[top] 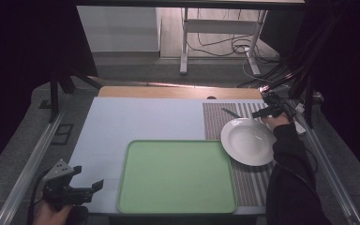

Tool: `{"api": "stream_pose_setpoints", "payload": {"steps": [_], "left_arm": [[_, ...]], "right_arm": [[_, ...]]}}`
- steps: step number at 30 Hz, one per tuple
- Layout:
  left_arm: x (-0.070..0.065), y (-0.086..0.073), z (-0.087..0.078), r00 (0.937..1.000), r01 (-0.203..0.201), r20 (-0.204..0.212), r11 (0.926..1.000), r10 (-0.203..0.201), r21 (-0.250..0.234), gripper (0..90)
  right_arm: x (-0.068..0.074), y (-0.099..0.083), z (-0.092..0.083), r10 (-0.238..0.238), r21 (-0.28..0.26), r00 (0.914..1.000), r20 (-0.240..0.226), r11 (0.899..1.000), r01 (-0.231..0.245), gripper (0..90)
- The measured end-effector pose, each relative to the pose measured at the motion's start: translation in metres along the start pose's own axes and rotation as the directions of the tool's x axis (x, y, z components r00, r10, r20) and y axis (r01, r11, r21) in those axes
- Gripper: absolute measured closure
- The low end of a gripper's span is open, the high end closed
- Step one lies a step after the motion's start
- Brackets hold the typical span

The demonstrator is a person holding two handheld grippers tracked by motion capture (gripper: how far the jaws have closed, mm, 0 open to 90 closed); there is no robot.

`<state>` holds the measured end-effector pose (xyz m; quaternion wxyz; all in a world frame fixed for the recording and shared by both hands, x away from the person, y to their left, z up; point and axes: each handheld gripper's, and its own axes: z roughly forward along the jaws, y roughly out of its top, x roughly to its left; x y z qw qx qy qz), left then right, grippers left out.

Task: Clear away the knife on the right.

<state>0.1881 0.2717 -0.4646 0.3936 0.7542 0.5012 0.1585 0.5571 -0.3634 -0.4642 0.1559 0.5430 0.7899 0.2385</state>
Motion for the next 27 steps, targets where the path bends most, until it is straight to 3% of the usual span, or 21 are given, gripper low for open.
{"api": "stream_pose_setpoints", "payload": {"steps": [4,7,10,15,22,24,25,27], "left_arm": [[0.0,0.0,0.0,1.0,-0.003,0.0,1.0,0.003,0.001,1.8],[0.001,0.0,0.0,1.0,0.002,0.006,1.0,-0.002,-0.004,1.7],[0.002,-0.001,-0.001,0.9999,0.01,0.012,0.9999,-0.01,-0.009,1.7],[0.003,-0.001,-0.001,0.9998,0.016,0.013,0.9998,-0.016,-0.01,1.6],[0.003,-0.001,-0.002,0.9997,0.018,0.014,0.9997,-0.018,-0.013,1.6],[0.003,-0.001,-0.002,0.9998,0.018,0.013,0.9997,-0.018,-0.013,1.6],[0.003,-0.002,-0.002,0.9998,0.018,0.013,0.9998,-0.017,-0.013,1.6],[0.003,-0.002,-0.002,0.9998,0.018,0.012,0.9997,-0.018,-0.014,1.6]], "right_arm": [[0.014,0.008,0.007,-0.002,-0.002,1.0,-0.002,1.0,0.002,21.9],[0.023,0.014,0.014,-0.015,0.002,0.9998,0.015,1.0,0.015,9.9],[0.031,0.017,0.023,-0.04,0.021,0.9986,0.035,0.999,0.039,4.5],[0.038,0.022,0.037,-0.058,0.063,0.9956,0.073,0.997,0.053,1.6],[0.043,0.025,0.052,-0.075,0.105,0.9944,0.074,0.992,0.067,1.9],[0.042,0.025,0.056,-0.071,0.107,0.9956,0.061,0.992,0.064,9.0],[0.04,0.024,0.057,-0.063,0.104,0.9975,0.033,0.993,0.06,14.1],[0.037,0.023,0.059,-0.052,0.11,0.9984,0.022,0.993,0.049,15.6]]}}
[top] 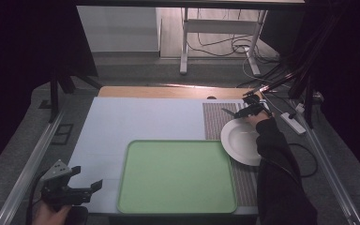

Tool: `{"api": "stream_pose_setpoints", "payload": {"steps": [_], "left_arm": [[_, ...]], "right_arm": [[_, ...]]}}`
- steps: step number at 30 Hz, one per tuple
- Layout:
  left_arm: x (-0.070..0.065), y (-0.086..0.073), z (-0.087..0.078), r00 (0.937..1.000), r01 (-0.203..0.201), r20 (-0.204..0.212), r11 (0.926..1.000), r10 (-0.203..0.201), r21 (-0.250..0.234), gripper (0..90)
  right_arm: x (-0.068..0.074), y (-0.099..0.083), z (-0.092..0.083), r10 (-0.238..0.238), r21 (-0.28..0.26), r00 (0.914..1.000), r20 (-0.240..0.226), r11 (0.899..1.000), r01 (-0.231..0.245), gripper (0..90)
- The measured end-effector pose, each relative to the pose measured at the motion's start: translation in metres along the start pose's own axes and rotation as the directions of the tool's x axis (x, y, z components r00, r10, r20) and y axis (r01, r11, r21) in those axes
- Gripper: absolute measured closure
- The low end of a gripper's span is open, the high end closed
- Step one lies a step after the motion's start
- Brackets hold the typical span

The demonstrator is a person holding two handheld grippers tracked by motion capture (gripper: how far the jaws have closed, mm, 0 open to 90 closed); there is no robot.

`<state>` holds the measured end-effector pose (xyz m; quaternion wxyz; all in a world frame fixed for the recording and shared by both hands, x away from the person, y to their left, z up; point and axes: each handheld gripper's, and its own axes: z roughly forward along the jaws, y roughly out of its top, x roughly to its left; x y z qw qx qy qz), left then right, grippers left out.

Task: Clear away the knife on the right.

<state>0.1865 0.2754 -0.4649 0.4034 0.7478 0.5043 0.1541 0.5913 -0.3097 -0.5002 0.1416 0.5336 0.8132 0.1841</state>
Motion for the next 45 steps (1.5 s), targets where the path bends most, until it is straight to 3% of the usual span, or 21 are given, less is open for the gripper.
{"api": "stream_pose_setpoints", "payload": {"steps": [1,6,10,12,15,18,24,27,32,37,45], "left_arm": [[0.0,0.0,0.0,1.0,0.002,0.0,1.0,-0.002,0.0,1.6],[0.0,-0.001,-0.001,1.0,0.001,-0.001,1.0,-0.001,-0.003,1.6],[0.0,-0.001,-0.001,1.0,0.002,0.0,1.0,-0.002,-0.004,1.6],[0.0,-0.001,-0.001,1.0,0.001,0.001,1.0,-0.001,-0.004,1.6],[0.0,-0.001,-0.001,1.0,-0.001,0.002,1.0,0.001,-0.005,1.6],[0.0,-0.001,-0.001,1.0,0.001,0.003,1.0,-0.001,-0.005,1.6],[0.0,-0.001,-0.001,1.0,0.0,0.004,1.0,0.0,-0.009,1.6],[0.0,-0.001,-0.001,1.0,0.0,0.005,1.0,0.0,-0.008,1.6],[0.0,0.0,-0.001,1.0,-0.001,0.005,1.0,0.001,-0.006,1.6],[0.0,0.0,-0.001,1.0,-0.003,0.005,1.0,0.003,-0.006,1.6],[-0.001,0.0,0.0,1.0,-0.002,0.002,1.0,0.002,-0.004,1.6]], "right_arm": [[-0.001,-0.001,0.0,-0.022,-0.008,0.9997,0.005,1.0,0.022,16.2],[-0.006,-0.004,-0.005,-0.036,-0.013,0.9993,-0.004,0.999,0.036,30.8],[-0.014,-0.008,-0.012,-0.051,-0.003,0.9986,-0.013,0.999,0.051,57.5],[-0.019,-0.011,-0.016,-0.054,0.0,0.9982,-0.026,0.999,0.054,77.8],[-0.025,-0.015,-0.019,-0.041,0.003,0.9982,-0.043,0.999,0.041,78.9],[-0.03,-0.017,-0.021,-0.051,0.007,0.9984,-0.025,0.999,0.051,79.1],[-0.045,-0.023,-0.035,-0.013,-0.05,0.9998,-0.017,0.999,0.012,79.2],[-0.054,-0.028,-0.043,-0.002,-0.059,1.0,0.002,0.998,0.002,79.2],[-0.066,-0.034,-0.057,0.029,-0.081,0.9996,-0.007,0.996,-0.03,79.2],[-0.065,-0.037,-0.072,0.005,-0.099,0.9998,-0.018,0.995,-0.006,79.2],[-0.052,-0.039,-0.096,-0.031,-0.132,0.9953,-0.092,0.991,0.019,79.1]]}}
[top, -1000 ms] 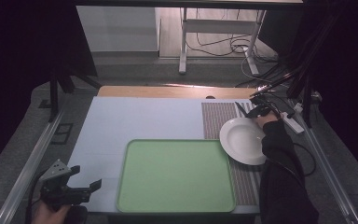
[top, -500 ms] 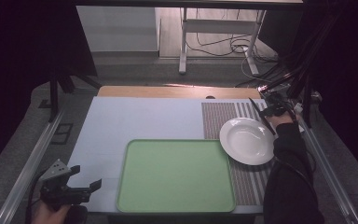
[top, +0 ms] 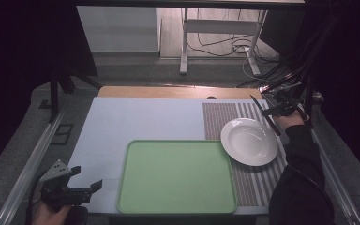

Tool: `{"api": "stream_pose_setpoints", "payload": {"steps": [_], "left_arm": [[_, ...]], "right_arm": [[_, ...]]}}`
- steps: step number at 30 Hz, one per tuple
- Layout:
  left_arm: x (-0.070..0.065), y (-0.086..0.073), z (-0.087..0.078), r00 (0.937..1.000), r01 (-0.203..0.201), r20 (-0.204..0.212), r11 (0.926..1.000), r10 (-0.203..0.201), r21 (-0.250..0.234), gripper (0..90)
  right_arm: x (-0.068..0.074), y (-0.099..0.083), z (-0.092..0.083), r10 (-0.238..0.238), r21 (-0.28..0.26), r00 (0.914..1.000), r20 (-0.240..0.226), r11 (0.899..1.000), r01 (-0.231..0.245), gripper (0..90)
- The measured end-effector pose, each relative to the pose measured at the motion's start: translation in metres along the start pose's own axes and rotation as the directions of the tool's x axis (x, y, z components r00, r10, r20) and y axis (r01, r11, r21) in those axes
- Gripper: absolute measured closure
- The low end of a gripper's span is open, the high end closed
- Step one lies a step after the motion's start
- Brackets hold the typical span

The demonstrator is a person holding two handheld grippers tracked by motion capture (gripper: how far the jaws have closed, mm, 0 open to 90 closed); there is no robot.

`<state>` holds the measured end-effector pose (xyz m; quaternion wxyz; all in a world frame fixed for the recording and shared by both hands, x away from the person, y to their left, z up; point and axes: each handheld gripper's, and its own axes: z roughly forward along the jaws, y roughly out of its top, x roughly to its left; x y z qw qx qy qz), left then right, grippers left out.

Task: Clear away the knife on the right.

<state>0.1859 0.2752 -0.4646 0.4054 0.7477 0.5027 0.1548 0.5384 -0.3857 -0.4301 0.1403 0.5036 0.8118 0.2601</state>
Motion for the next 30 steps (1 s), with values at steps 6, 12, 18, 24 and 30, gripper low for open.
{"api": "stream_pose_setpoints", "payload": {"steps": [6,12,18,24,30], "left_arm": [[0.001,0.0,0.0,1.0,0.004,0.003,1.0,-0.004,-0.002,1.6],[0.0,0.0,0.0,1.0,0.002,0.002,1.0,-0.002,0.0,1.5],[0.0,0.001,0.001,0.9999,0.004,-0.015,0.9999,-0.004,0.009,1.6],[-0.002,0.001,0.002,0.9998,-0.013,-0.017,0.9998,0.013,0.014,1.6],[-0.002,0.001,0.002,0.9997,-0.021,-0.015,0.9997,0.021,0.013,1.6]], "right_arm": [[0.016,-0.004,-0.006,-0.013,0.003,0.9996,-0.023,1.0,0.013,79.1],[0.039,-0.011,-0.008,-0.055,0.017,0.9972,-0.05,0.998,0.056,79.1],[0.066,-0.02,-0.009,-0.103,0.017,0.9905,-0.091,0.994,0.105,79.1],[0.096,-0.028,-0.01,-0.149,0.018,0.9789,-0.139,0.988,0.153,79.1],[0.125,-0.037,-0.012,-0.201,0.011,0.9626,-0.182,0.978,0.206,79.1]]}}
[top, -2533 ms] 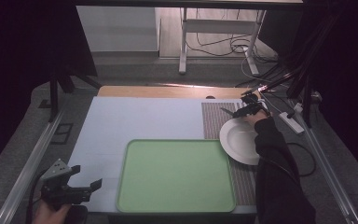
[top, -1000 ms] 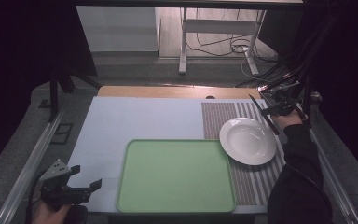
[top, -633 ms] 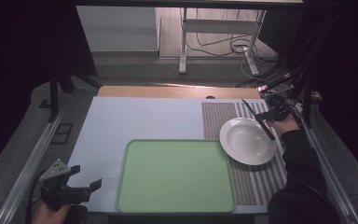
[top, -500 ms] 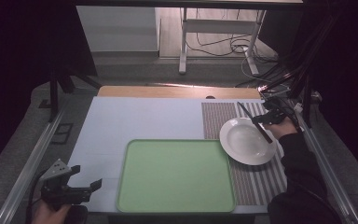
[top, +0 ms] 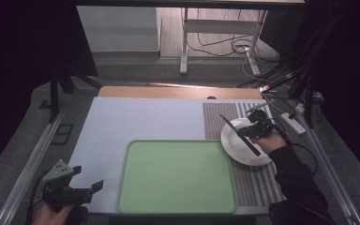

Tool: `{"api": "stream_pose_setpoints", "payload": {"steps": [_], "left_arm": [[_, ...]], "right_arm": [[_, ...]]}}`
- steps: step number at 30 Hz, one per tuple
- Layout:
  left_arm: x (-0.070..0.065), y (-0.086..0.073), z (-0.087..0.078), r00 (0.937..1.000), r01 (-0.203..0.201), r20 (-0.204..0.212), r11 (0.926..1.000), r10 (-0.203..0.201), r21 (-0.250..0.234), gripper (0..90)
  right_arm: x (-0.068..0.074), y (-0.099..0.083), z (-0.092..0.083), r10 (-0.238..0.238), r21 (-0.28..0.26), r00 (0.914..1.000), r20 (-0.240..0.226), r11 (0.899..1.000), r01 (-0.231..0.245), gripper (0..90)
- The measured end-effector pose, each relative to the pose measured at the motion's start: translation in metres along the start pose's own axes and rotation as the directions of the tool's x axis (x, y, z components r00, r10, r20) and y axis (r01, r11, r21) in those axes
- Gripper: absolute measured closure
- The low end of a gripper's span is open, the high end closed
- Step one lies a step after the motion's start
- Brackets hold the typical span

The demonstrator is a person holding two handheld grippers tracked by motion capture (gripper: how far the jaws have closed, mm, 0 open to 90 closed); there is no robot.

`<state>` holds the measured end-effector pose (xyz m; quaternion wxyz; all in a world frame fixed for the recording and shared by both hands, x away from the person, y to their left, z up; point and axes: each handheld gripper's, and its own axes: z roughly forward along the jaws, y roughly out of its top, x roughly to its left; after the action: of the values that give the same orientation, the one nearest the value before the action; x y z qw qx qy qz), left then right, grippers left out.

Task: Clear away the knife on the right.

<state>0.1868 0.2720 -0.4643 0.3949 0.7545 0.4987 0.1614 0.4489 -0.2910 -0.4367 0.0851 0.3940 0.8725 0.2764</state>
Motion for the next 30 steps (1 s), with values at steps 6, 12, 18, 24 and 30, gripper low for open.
{"api": "stream_pose_setpoints", "payload": {"steps": [6,12,18,24,30], "left_arm": [[-0.002,0.001,0.001,0.9999,-0.012,-0.004,0.9999,0.012,0.008,1.9],[-0.002,0.001,0.001,0.9999,-0.015,0.007,0.9998,0.015,0.01,3.4],[0.002,0.0,0.0,0.9993,0.002,0.037,1.0,-0.002,-0.001,3.9],[0.003,0.0,0.0,0.9992,0.009,0.04,1.0,-0.009,-0.002,3.4],[0.004,0.0,0.0,0.9989,0.016,0.044,0.9999,-0.015,-0.004,3.3]], "right_arm": [[0.03,-0.006,0.005,-0.047,0.01,0.9984,-0.03,0.999,0.047,79.0],[0.061,-0.012,0.009,-0.094,0.019,0.9946,-0.042,0.995,0.095,79.0],[0.09,-0.019,0.009,-0.123,0.02,0.9895,-0.076,0.992,0.125,79.0],[0.118,-0.029,0.013,-0.157,0.034,0.9834,-0.091,0.987,0.16,79.0],[0.144,-0.038,0.021,-0.211,0.065,0.9719,-0.104,0.974,0.218,79.0]]}}
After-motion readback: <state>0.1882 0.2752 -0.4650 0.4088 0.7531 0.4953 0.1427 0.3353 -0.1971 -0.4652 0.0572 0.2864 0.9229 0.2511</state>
